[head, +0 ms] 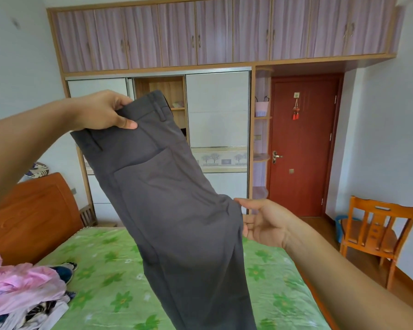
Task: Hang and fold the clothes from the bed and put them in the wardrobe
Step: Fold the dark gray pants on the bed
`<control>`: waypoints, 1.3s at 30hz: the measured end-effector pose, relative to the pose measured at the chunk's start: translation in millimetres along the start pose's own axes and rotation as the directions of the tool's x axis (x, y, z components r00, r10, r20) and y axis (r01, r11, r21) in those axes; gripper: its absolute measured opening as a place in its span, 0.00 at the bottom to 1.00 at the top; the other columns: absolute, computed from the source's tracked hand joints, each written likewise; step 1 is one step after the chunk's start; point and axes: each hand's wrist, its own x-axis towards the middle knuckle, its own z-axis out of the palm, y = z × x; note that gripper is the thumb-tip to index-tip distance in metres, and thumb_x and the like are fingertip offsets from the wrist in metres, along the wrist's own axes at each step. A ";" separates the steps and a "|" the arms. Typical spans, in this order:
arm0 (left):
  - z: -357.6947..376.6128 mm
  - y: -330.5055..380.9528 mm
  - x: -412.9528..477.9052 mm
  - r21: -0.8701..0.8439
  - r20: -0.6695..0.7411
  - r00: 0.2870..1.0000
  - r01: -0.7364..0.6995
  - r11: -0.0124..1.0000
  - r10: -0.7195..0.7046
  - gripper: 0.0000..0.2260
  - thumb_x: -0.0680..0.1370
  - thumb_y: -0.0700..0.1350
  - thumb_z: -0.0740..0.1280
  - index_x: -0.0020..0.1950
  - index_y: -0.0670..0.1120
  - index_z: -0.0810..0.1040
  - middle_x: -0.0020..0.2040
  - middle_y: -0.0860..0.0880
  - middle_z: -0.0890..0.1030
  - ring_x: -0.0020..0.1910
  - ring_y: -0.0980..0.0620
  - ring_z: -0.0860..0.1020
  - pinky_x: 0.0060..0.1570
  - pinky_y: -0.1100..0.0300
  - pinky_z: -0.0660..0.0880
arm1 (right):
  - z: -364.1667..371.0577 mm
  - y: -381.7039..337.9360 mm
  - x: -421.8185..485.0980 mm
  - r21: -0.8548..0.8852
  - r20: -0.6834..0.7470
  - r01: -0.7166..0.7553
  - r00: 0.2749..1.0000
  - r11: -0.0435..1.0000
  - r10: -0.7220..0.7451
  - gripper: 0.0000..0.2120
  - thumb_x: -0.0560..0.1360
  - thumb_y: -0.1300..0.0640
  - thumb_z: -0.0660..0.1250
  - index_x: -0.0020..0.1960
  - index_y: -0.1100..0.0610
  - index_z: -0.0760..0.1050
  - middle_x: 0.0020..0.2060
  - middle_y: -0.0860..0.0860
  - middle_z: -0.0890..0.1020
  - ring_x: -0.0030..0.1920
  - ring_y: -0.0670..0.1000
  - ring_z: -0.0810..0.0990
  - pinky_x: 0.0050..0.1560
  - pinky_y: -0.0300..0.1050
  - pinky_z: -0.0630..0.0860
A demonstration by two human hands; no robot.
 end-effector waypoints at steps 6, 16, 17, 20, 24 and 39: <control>4.2 -3.0 -1.0 -0.035 0.031 1.000 0.007 0.999 -0.006 0.12 0.78 0.40 0.71 0.60 0.50 0.82 0.52 0.49 0.87 0.52 0.44 0.85 0.58 0.40 0.80 | -1.3 7.4 3.9 0.003 -0.076 0.096 0.993 0.995 -0.095 0.13 0.80 0.64 0.65 0.62 0.58 0.81 0.46 0.54 0.86 0.43 0.53 0.80 0.44 0.45 0.72; -9.2 3.0 0.7 -0.040 0.032 0.999 -0.037 0.999 0.039 0.12 0.78 0.41 0.72 0.59 0.54 0.83 0.52 0.51 0.87 0.50 0.47 0.85 0.56 0.42 0.81 | -6.7 -4.7 1.8 -0.792 0.069 0.413 0.792 0.450 -0.607 0.11 0.81 0.59 0.67 0.41 0.59 0.79 0.36 0.50 0.80 0.39 0.49 0.77 0.46 0.47 0.73; -7.8 6.5 1.2 -0.032 0.028 0.998 -0.055 0.998 0.056 0.11 0.78 0.42 0.72 0.59 0.54 0.83 0.51 0.52 0.87 0.50 0.48 0.86 0.55 0.43 0.81 | -8.6 -9.1 1.1 -0.818 0.102 0.414 0.787 0.399 -0.608 0.10 0.81 0.58 0.68 0.41 0.58 0.78 0.39 0.50 0.80 0.41 0.48 0.77 0.49 0.48 0.73; -1.0 21.9 5.3 -0.007 0.047 0.991 -0.122 0.993 0.122 0.10 0.78 0.43 0.72 0.57 0.54 0.83 0.50 0.53 0.87 0.48 0.51 0.86 0.49 0.50 0.83 | -7.2 -20.1 -0.9 -0.768 0.174 0.409 0.874 0.492 -0.453 0.14 0.74 0.53 0.77 0.57 0.46 0.78 0.55 0.43 0.80 0.55 0.45 0.80 0.56 0.46 0.76; 7.3 44.1 9.4 0.015 0.085 0.980 -0.184 0.983 0.182 0.10 0.78 0.43 0.72 0.57 0.54 0.83 0.48 0.55 0.87 0.46 0.54 0.86 0.39 0.62 0.82 | -10.7 -11.7 7.8 -0.901 0.233 0.339 0.904 0.269 -0.359 0.02 0.76 0.57 0.74 0.48 0.53 0.82 0.42 0.45 0.86 0.47 0.49 0.84 0.50 0.49 0.78; 22.7 73.0 9.4 0.132 0.183 0.954 -0.262 0.956 0.236 0.06 0.78 0.44 0.73 0.50 0.56 0.83 0.45 0.56 0.87 0.43 0.55 0.86 0.41 0.60 0.82 | 22.7 -20.1 8.6 -0.679 0.370 0.492 0.871 0.545 -0.325 0.11 0.80 0.64 0.68 0.62 0.60 0.81 0.55 0.52 0.86 0.57 0.52 0.85 0.59 0.48 0.81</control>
